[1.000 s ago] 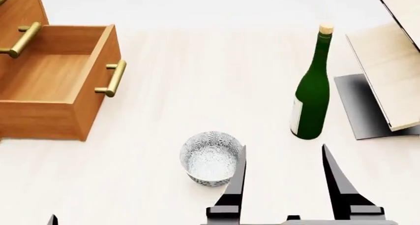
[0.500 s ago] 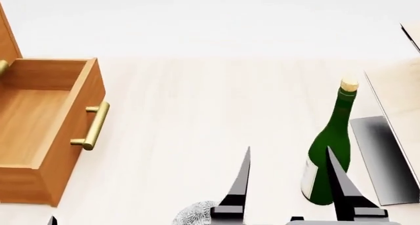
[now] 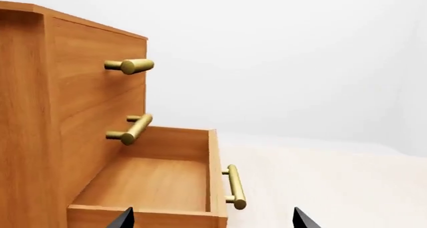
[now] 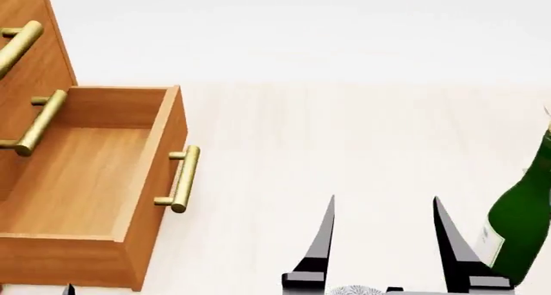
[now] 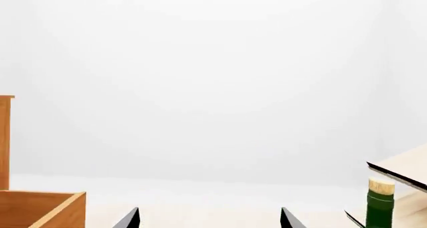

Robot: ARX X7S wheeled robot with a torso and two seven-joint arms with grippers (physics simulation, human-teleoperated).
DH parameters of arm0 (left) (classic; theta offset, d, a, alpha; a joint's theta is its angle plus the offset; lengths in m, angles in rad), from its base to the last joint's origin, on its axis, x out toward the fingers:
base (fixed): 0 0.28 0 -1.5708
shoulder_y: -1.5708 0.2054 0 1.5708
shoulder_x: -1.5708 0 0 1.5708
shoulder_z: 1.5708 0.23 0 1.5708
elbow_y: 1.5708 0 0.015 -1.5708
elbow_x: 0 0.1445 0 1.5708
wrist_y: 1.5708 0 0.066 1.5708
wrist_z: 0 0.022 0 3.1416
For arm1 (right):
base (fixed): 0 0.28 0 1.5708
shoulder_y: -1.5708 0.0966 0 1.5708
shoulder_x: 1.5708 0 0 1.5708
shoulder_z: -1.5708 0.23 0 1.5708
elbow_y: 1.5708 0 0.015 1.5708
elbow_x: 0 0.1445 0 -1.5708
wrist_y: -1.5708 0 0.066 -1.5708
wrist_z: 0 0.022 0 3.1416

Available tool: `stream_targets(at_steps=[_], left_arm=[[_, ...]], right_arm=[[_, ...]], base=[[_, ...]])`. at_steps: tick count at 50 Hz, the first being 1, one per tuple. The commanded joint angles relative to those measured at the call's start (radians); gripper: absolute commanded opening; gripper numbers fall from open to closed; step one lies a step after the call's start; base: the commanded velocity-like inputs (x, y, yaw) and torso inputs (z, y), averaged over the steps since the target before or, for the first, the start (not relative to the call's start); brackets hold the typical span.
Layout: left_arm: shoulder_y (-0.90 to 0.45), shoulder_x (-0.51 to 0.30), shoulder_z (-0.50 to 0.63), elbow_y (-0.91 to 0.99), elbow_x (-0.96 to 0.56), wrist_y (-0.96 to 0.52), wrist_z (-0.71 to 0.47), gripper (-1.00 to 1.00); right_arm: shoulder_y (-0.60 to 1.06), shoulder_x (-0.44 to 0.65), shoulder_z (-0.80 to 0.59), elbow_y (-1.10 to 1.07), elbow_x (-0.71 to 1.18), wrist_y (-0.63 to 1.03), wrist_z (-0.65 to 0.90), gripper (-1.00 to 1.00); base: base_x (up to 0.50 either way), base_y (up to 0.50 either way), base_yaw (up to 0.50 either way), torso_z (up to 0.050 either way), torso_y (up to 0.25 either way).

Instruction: Put the bowl in the bottom drawer of the cabinet and close it.

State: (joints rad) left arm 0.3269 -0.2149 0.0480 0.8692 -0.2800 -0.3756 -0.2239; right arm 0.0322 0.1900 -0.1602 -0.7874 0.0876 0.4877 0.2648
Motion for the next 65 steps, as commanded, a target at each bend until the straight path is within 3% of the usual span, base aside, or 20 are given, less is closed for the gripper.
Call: stream_targets(at_steps=[1,27,35,65], left_arm=[[-0.002,-0.008,0.0,0.003,-0.01,-0.002,-0.011,1.0],[0.002,-0.024,0.005,0.004,-0.029,0.005,-0.027,1.0],[0.005,-0.032,0.001,0.001,-0.056,0.007,-0.022,1.0],[0.001,-0.068,0.018,0.006,-0.101,0.011,-0.035,1.0]], right_arm=[[0.001,0.007,-0.005,-0.001,0.005,0.005,0.008,1.0],[-0.001,0.015,-0.001,-0.005,0.03,-0.01,0.024,1.0],[-0.006,0.013,0.011,0.002,0.049,-0.025,0.029,1.0],[-0.005,0.026,0.001,0.01,0.066,-0.038,0.049,1.0]], base=[[0.0,0.5,0.0,0.0,0.0],[0.0,0.5,0.0,0.0,0.0],[0.0,0.0,0.0,0.0,0.0],[0.0,0.0,0.0,0.049,0.0]])
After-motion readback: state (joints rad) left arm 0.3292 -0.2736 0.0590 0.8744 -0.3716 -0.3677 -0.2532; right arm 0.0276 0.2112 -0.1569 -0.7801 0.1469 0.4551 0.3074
